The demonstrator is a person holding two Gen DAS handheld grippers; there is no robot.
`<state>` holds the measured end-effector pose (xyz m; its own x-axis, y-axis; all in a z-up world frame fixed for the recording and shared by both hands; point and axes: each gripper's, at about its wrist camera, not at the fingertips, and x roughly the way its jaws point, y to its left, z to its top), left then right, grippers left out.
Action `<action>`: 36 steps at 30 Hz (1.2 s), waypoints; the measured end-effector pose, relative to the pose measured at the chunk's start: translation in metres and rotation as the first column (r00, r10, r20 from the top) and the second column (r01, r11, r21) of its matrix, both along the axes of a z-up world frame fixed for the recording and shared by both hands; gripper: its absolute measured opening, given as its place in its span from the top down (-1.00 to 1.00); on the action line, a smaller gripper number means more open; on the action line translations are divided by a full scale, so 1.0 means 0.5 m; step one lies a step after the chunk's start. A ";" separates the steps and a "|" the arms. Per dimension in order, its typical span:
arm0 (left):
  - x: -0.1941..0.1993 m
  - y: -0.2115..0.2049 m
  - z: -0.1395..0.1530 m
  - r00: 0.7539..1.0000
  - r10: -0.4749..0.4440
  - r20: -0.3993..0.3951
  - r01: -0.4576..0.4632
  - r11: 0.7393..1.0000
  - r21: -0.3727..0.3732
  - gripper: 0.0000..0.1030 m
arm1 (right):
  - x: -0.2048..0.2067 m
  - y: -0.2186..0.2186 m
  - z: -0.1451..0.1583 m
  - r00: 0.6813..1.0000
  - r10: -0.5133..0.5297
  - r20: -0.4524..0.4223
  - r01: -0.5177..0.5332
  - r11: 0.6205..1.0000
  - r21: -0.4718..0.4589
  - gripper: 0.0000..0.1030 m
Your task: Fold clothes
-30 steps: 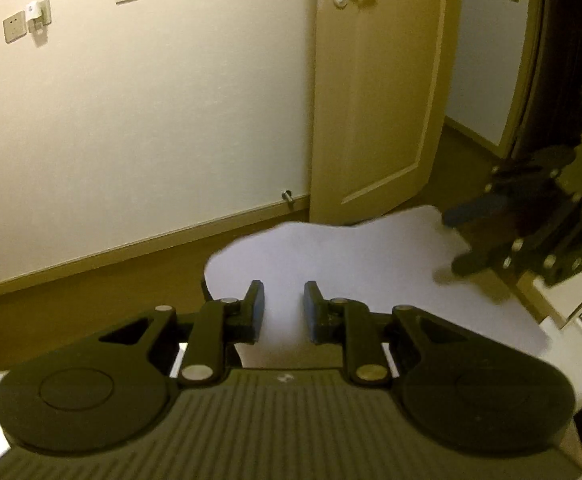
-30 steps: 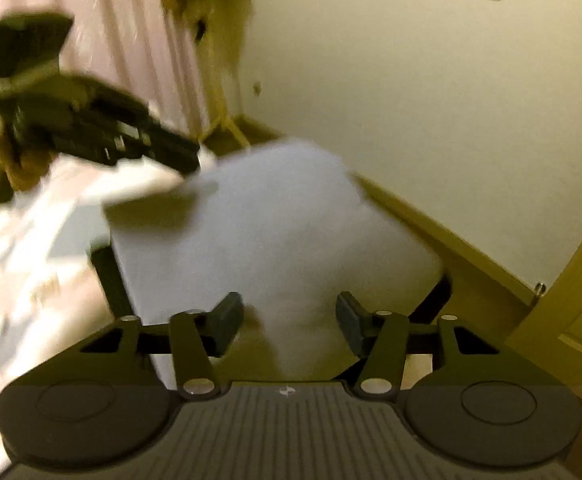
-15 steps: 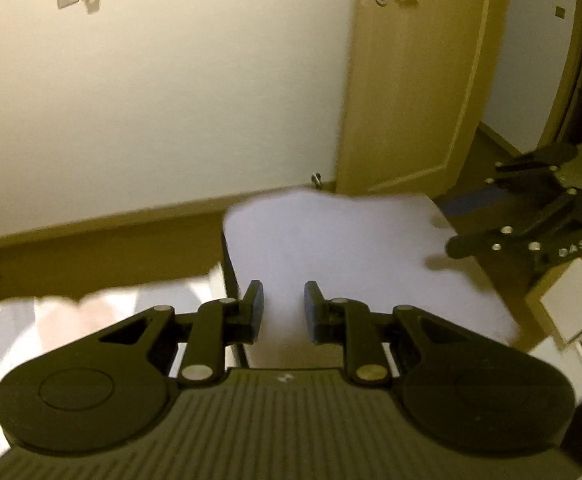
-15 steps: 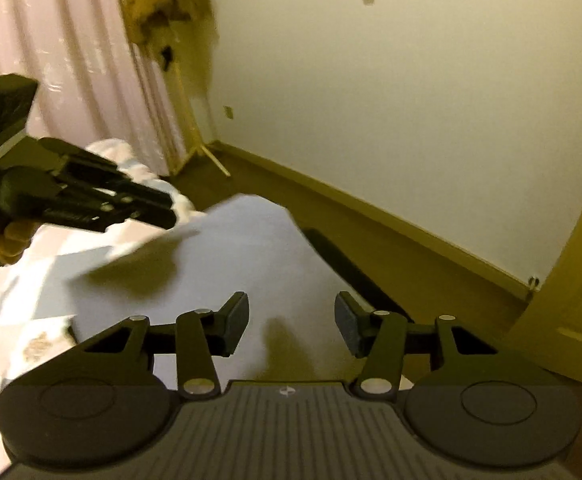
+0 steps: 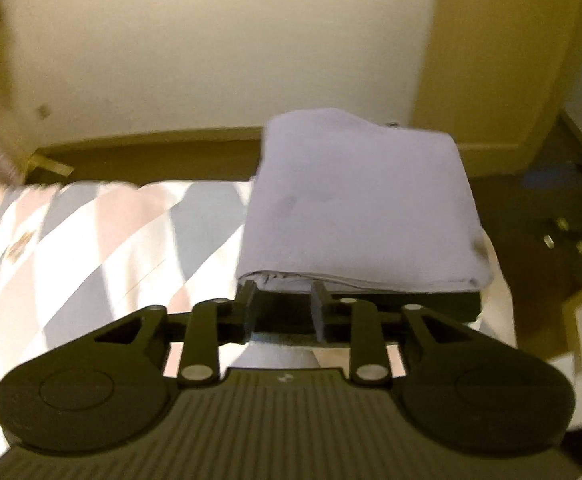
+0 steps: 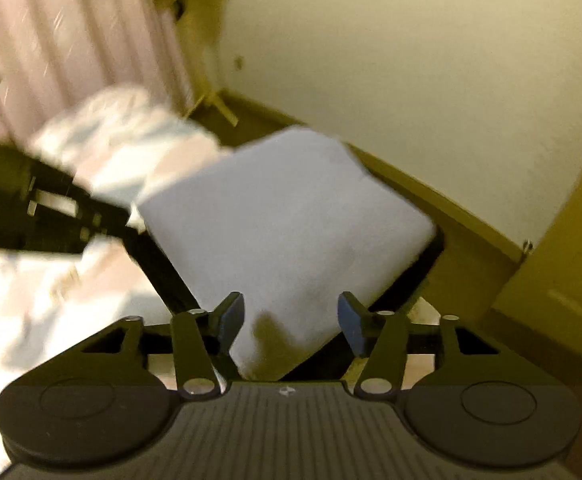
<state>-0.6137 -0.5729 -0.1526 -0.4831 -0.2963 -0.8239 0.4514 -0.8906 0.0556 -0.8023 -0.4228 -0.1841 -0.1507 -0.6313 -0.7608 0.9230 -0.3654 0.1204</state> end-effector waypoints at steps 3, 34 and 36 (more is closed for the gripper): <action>0.005 0.025 0.053 0.995 0.104 0.005 -0.104 0.995 -0.008 0.17 | 0.001 0.035 0.045 0.997 -0.080 0.018 0.081 0.997 -0.016 -0.57; 0.165 0.358 0.295 0.971 0.175 -0.161 -0.197 0.971 -0.132 -0.43 | 0.266 0.308 0.243 0.940 -0.340 0.008 0.340 0.940 -0.033 -0.97; 0.160 0.366 0.298 0.971 0.179 -0.160 -0.202 0.969 -0.140 -0.44 | 0.260 0.314 0.245 0.939 -0.342 0.012 0.343 0.939 -0.038 -0.97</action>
<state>-0.5338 -0.3898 -0.0037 -0.5164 -0.5119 -0.6865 0.6251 -0.7732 0.1064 -0.6723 -0.2659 -0.0618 -0.3592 -0.5712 -0.7380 0.7421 -0.6543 0.1452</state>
